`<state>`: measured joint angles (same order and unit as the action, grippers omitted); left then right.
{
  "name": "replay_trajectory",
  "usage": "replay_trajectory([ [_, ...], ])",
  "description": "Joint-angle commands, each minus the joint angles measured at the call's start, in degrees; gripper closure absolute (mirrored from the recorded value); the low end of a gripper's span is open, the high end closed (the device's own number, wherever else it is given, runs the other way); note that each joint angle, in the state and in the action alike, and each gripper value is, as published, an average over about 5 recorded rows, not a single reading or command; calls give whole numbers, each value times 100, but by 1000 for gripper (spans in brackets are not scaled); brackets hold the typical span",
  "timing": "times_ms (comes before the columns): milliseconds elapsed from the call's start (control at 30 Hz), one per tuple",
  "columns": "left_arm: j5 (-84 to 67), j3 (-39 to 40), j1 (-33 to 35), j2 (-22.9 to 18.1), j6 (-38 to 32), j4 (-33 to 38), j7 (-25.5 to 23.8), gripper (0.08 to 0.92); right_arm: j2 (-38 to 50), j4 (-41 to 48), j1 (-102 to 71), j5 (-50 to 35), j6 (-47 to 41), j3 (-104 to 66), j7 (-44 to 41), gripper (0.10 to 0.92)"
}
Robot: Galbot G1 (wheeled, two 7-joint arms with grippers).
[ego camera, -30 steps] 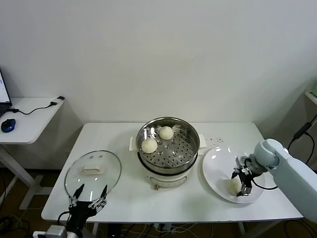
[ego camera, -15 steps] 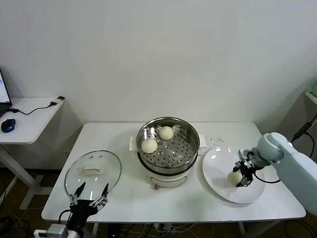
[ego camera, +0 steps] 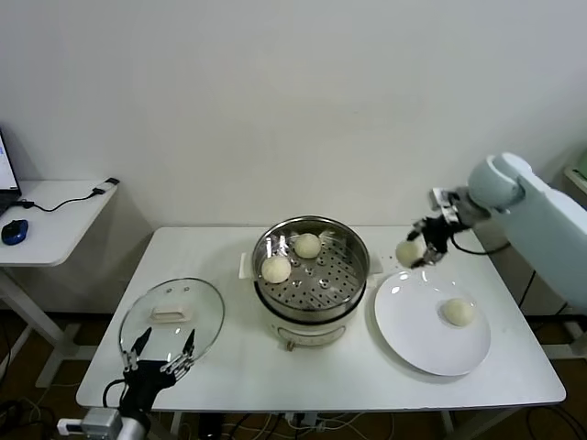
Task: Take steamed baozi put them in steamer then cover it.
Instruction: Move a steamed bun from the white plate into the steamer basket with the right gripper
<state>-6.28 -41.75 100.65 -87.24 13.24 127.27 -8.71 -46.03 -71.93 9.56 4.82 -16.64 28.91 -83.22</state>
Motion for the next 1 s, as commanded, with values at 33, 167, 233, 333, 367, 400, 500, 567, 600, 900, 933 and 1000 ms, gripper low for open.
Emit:
replay_trajectory([
  [33,-40,-10,-49,-55,-22,29,40,177,-1767,1363,1995,-1333,1904,1779,-115,381],
  [167,-83,-38,-52,-107,-25,31,61,177,-2220,1730,1932,-1623,4077,2450,298,384],
  [233,-109,-61,-51,-125,-24,31,69,177,-2279,1524,1808,-1061,4698,2546,447,385],
  [333,-126,-96,-56,-157,-26,32,76,177,-2201,964,1610,10,5285,2601,498,382],
  [367,-129,-104,-60,-168,-26,33,77,177,-2173,814,1562,227,5482,2643,463,381],
  [400,-132,-111,-64,-179,-26,33,79,177,-2151,673,1522,406,5687,2693,413,381],
  [500,-137,-118,-72,-206,-29,33,81,177,-2151,407,1464,635,6132,2849,330,381],
  [567,-144,-121,-75,-219,-31,33,82,177,-2207,295,1439,745,6316,2903,283,381],
  [600,-151,-123,-76,-224,-31,33,84,177,-2249,255,1424,800,6395,2913,249,381],
  [900,-188,-122,-144,-211,-35,33,84,177,-2596,32,1326,950,6664,3078,-89,380],
  [933,-191,-120,-153,-203,-39,34,83,177,-2610,15,1309,954,6664,3117,-99,380],
  [1000,-205,-119,-169,-192,-43,34,82,177,-2636,-16,1268,963,6664,3187,-114,380],
])
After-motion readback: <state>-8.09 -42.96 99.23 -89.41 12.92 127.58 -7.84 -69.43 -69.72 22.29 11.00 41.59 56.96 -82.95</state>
